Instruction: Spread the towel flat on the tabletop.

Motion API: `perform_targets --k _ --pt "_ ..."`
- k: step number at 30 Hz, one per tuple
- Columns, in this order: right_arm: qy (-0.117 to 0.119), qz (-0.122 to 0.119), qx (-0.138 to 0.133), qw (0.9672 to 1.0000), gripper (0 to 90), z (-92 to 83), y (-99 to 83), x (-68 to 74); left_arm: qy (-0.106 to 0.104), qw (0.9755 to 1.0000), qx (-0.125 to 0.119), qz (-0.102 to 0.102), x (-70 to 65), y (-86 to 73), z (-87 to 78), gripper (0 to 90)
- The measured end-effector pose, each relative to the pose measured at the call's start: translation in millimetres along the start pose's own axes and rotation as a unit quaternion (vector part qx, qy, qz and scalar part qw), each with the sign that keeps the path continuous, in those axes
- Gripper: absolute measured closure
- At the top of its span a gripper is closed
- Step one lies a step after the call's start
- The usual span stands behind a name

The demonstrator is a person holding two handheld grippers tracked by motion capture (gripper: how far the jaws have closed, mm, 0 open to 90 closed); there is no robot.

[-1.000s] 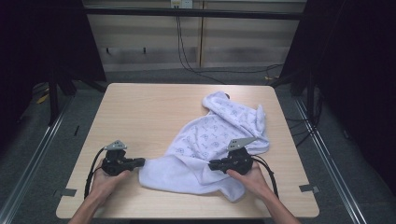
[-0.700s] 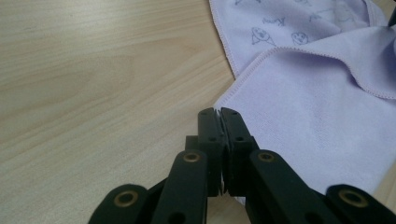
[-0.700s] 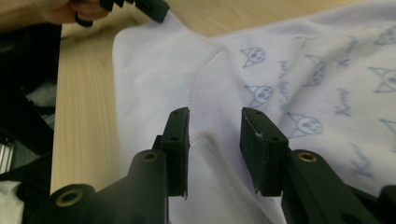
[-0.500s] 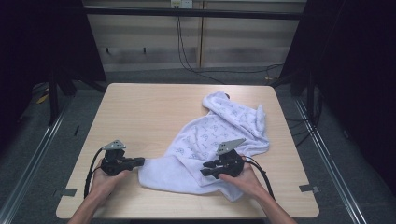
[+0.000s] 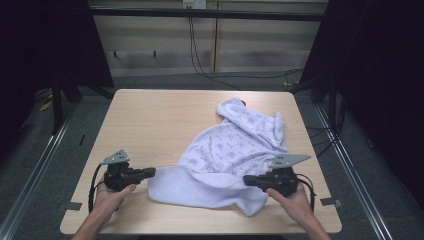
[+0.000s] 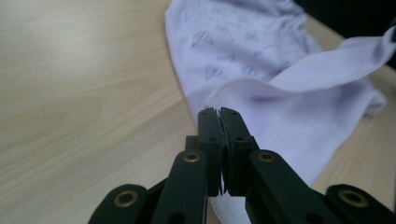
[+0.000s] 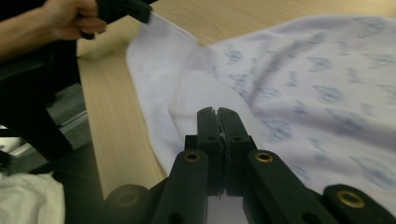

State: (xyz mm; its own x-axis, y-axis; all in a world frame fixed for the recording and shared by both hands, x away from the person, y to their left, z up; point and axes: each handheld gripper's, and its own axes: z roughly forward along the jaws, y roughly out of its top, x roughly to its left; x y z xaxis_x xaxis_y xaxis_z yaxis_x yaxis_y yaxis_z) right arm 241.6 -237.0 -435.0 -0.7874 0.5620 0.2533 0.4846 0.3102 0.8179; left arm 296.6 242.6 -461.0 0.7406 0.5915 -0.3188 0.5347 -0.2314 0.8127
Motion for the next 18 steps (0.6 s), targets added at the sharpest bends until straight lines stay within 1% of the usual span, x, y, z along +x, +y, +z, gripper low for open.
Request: perform_targets --k 1,2,4,5,7,9,10,12,14,15,16,17,18 --pt "-0.008 0.003 -0.003 1.0 89.1 -10.1 0.0 -1.8 -0.004 0.9999 -0.009 0.006 -4.6 3.5 -3.2 88.2" --pt "-0.011 0.009 -0.013 0.9998 89.0 -19.8 0.4 -3.3 -0.009 0.9998 -0.015 0.012 -9.4 6.8 -6.5 88.2" --pt "-0.019 0.012 -0.035 0.9991 89.1 -37.8 3.0 -2.5 -0.015 0.999 -0.03 0.03 -19.4 13.3 -13.5 88.2" --pt "-0.022 0.013 -0.044 0.9987 89.0 -45.5 5.0 -0.4 -0.017 0.9983 -0.038 0.042 -23.7 16.2 -17.9 88.2" --pt "-0.029 0.009 -0.063 0.9976 89.0 -59.2 8.7 5.4 -0.023 0.997 -0.055 0.048 -31.5 20.4 -26.1 88.2" --pt "-0.024 0.008 -0.079 0.9966 89.0 -71.3 10.3 13.5 -0.033 0.9958 -0.066 0.055 -39.6 20.6 -33.8 88.2" --pt "-0.022 0.005 -0.08 0.9965 89.0 -76.2 9.7 19.1 -0.038 0.9951 -0.065 0.063 -44.0 18.5 -37.0 88.2" --pt "-0.023 -0.003 -0.069 0.9973 89.0 -83.3 3.6 32.5 -0.048 0.9952 -0.05 0.069 -53.0 9.0 -40.1 88.1" --pt "-0.023 -0.005 -0.05 0.9985 89.0 -86.5 -9.8 46.0 -0.053 0.9955 -0.029 0.073 -60.6 -5.2 -41.2 88.2" --pt "-0.025 -0.006 -0.038 0.9989 89.0 -87.5 -17.8 52.9 -0.059 0.995 -0.016 0.078 -64.0 -12.5 -42.0 88.2" --pt "-0.025 -0.005 -0.031 0.9992 89.0 -88.5 -26.7 58.8 -0.053 0.9949 -0.014 0.085 -67.7 -20.2 -44.4 88.2" --pt "-0.02 0.004 -0.028 0.9994 89.0 -89.5 -36.4 63.6 -0.05 0.9943 -0.025 0.091 -72.7 -27.5 -48.3 88.2" --pt "-0.02 0.009 -0.021 0.9995 89.0 -90.1 -45.6 68.2 -0.058 0.993 -0.02 0.101 -76.6 -32.8 -52.8 88.2"
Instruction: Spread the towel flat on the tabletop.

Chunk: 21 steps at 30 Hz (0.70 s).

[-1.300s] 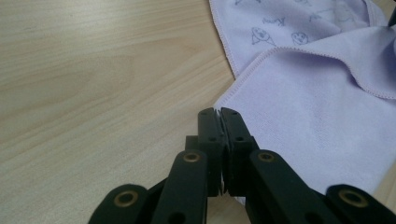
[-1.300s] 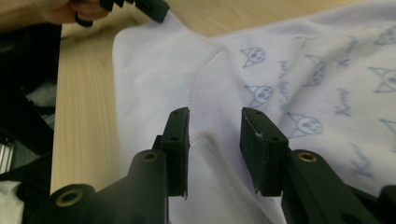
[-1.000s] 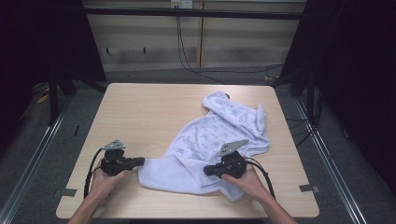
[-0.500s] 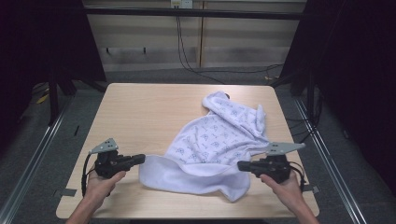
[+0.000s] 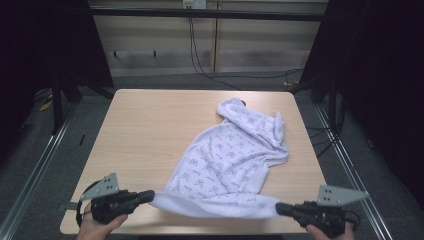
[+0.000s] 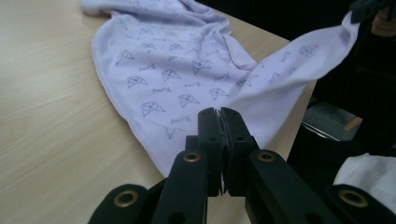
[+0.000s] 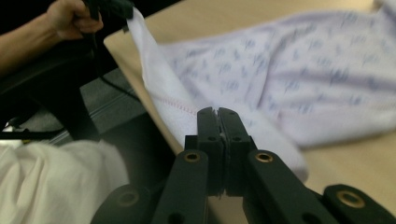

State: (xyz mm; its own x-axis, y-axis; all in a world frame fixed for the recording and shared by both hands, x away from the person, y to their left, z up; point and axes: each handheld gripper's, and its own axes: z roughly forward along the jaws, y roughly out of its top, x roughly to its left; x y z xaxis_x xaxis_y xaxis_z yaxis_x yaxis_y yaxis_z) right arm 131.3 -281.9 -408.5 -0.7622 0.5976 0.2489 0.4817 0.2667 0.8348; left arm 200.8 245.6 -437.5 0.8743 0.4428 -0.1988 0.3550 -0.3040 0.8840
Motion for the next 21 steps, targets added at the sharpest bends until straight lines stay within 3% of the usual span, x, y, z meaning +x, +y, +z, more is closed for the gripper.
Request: perform_targets --k 4,6,7,8,10,11,14,15,17,18,19,21 --pt "0.0 -0.005 0.034 0.9994 88.6 -11.4 -22.9 14.9 -0.024 0.9995 0.017 0.012 -18.6 -11.9 -9.7 88.1" --pt "0.011 -0.008 0.025 0.9996 85.0 -20.0 -27.1 22.1 -0.05 0.9982 0.028 0.019 -24.6 -13.5 -8.3 87.1" --pt "0.004 -0.008 0.017 0.9998 79.9 -24.1 -27.4 24.5 -0.051 0.9978 0.032 0.027 -26.3 -13.8 -7.0 81.7" --pt "0.005 -0.009 0.009 0.9999 79.3 -27.4 -27.1 24.1 -0.045 0.998 0.037 0.023 -25.3 -13.6 -6.3 74.1" --pt "-0.008 -0.004 0.001 1.0 76.1 -28.5 -24.6 18.5 -0.055 0.9979 0.03 0.017 -19.1 -11.9 -5.4 72.4" --pt "-0.009 0.001 0.0 1.0 76.1 -25.5 -23.2 13.1 -0.048 0.9985 0.026 0.008 -15.1 -10.1 -4.5 71.7" --pt "-0.026 0.007 0.014 0.9996 71.3 -0.3 -18.1 -6.5 -0.021 0.9994 0.025 -0.015 6.1 -2.3 6.9 71.0" --pt "-0.021 0.008 0.02 0.9995 71.1 11.7 -16.0 -14.2 -0.017 0.999 0.031 -0.029 15.4 0.6 15.8 70.9" --pt "-0.037 0.007 0.042 0.9984 69.1 38.2 -10.4 -29.4 -0.002 0.9984 0.042 -0.037 32.9 6.3 38.4 71.7" --pt "-0.038 0.005 0.057 0.9976 68.6 50.9 -7.2 -37.1 -0.006 0.9974 0.053 -0.048 41.1 9.1 51.8 71.3" --pt "-0.04 -0.001 0.066 0.997 67.3 62.4 -3.8 -43.9 0.002 0.9961 0.072 -0.052 48.9 11.7 65.4 69.8" --pt "-0.048 0.003 0.082 0.9955 65.0 81.9 4.2 -56.3 0.02 0.9942 0.086 -0.061 62.0 15.9 88.1 65.1"
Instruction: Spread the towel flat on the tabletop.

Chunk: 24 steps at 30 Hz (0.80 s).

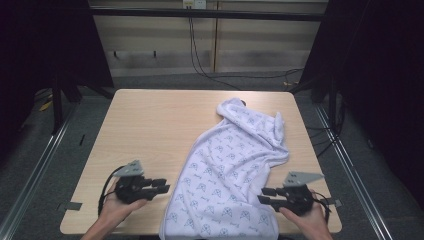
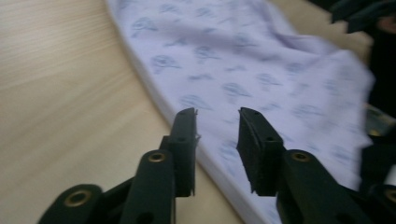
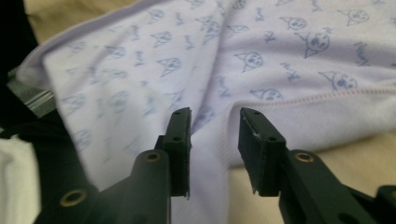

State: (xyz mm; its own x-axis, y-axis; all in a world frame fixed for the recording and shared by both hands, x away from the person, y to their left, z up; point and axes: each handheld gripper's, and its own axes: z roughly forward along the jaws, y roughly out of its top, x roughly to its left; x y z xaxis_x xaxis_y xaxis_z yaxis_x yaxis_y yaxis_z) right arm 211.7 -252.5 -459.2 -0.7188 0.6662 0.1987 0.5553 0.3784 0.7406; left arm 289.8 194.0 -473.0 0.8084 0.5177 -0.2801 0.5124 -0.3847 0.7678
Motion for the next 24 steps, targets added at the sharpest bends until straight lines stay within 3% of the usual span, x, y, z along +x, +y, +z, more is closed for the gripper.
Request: perform_targets --k 2,4,7,9,10,11,12,13,14,15,16,20,24 --pt "0.0 -0.002 0.011 0.9999 64.4 13.9 7.7 -7.1 0.019 0.9997 0.01 -0.009 10.2 7.8 16.1 61.6" --pt "-0.004 0.001 0.023 0.9997 63.7 24.3 10.4 -10.9 0.026 0.9991 0.021 -0.025 18.7 13.1 29.9 56.7" --pt "-0.006 0.015 0.025 0.9996 62.1 33.3 6.5 -15.3 0.031 0.9987 0.016 -0.037 25.4 16.9 46.6 54.7" --pt "-0.003 0.021 0.03 0.9993 62.1 35.0 2.1 -15.0 0.021 0.9986 0.03 -0.039 26.7 19.8 57.8 55.9" --pt "-0.002 0.021 0.034 0.9992 63.7 35.8 0.5 -14.6 0.027 0.9983 0.037 -0.036 26.0 21.1 63.1 56.5" --pt "0.003 0.022 0.038 0.9991 67.3 36.6 -0.6 -13.8 0.036 0.9978 0.044 -0.034 24.9 22.0 68.0 60.3" --pt "0.002 0.021 0.041 0.9989 74.1 37.1 -1.1 -12.7 0.033 0.998 0.044 -0.032 24.8 22.1 71.5 70.6" --pt "-0.008 0.018 0.043 0.9989 81.6 36.0 -1.0 -11.4 0.048 0.9971 0.049 -0.033 24.0 22.5 71.4 79.0" --pt "-0.005 0.018 0.036 0.9992 87.1 33.7 -1.1 -10.9 0.047 0.9971 0.047 -0.035 24.2 22.1 69.7 87.5" --pt "-0.006 0.017 0.028 0.9994 88.7 29.9 -1.1 -10.9 0.037 0.9977 0.047 -0.034 24.5 21.1 66.3 88.2" --pt "-0.01 0.02 0.021 0.9995 89.3 24.9 -1.4 -10.9 0.043 0.9976 0.045 -0.031 24.3 19.2 61.4 88.5" --pt "-0.018 0.035 -0.01 0.9992 89.7 0.7 -9.1 -12.3 0.026 0.9981 0.021 -0.051 25.3 9.7 36.9 88.7" --pt "-0.042 0.044 -0.036 0.9975 89.7 -25.4 -21.7 -8.2 0.014 0.9981 0.001 -0.06 15.7 -1.7 12.9 88.7"
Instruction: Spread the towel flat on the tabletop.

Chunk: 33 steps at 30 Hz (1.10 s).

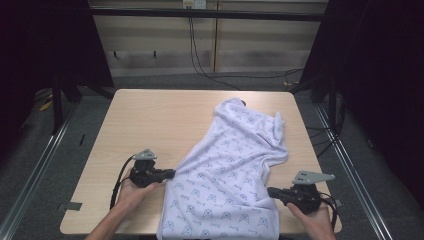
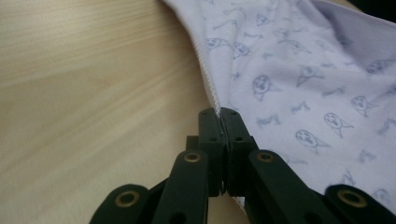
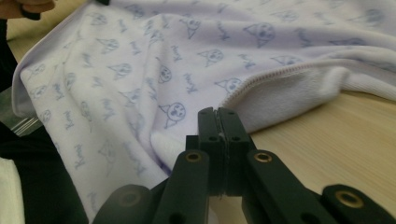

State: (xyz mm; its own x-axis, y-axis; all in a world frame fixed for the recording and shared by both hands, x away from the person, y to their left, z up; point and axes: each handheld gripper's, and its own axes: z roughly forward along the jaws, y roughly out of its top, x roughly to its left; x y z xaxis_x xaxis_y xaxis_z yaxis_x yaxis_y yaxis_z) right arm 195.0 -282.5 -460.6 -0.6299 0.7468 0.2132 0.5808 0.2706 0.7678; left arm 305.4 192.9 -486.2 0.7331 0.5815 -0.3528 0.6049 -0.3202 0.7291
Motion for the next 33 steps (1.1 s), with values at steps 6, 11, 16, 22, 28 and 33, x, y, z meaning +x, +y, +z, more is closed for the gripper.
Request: perform_targets --k 6,11,16,22,28,33 --pt "-0.025 0.015 -0.013 0.9995 89.6 -30.2 -19.6 3.1 -0.016 0.9998 0.007 -0.003 -15.5 -27.7 -29.1 88.5" --pt "-0.014 0.007 0.011 0.9998 87.9 -38.1 -31.2 13.6 -0.035 0.999 0.027 0.003 -30.8 -51.0 -47.2 87.7" --pt "-0.025 -0.002 0.023 0.9994 72.2 -35.0 -27.9 21.1 -0.012 0.9997 0.014 0.015 -28.6 -42.3 -47.4 69.5" --pt "-0.031 0.008 0.003 0.9995 61.0 -13.9 -0.9 6.1 -0.007 0.9997 0.023 -0.003 2.8 -8.1 -10.9 66.0" --pt "-0.036 0.007 0.009 0.9993 56.6 18.3 27.5 -7.4 0.032 0.999 0.032 -0.003 16.6 19.6 31.7 60.6" --pt "-0.048 0.016 0.052 0.9974 53.1 49.1 34.6 -15.9 0.043 0.9981 0.045 0.0 19.4 29.0 52.7 73.8"
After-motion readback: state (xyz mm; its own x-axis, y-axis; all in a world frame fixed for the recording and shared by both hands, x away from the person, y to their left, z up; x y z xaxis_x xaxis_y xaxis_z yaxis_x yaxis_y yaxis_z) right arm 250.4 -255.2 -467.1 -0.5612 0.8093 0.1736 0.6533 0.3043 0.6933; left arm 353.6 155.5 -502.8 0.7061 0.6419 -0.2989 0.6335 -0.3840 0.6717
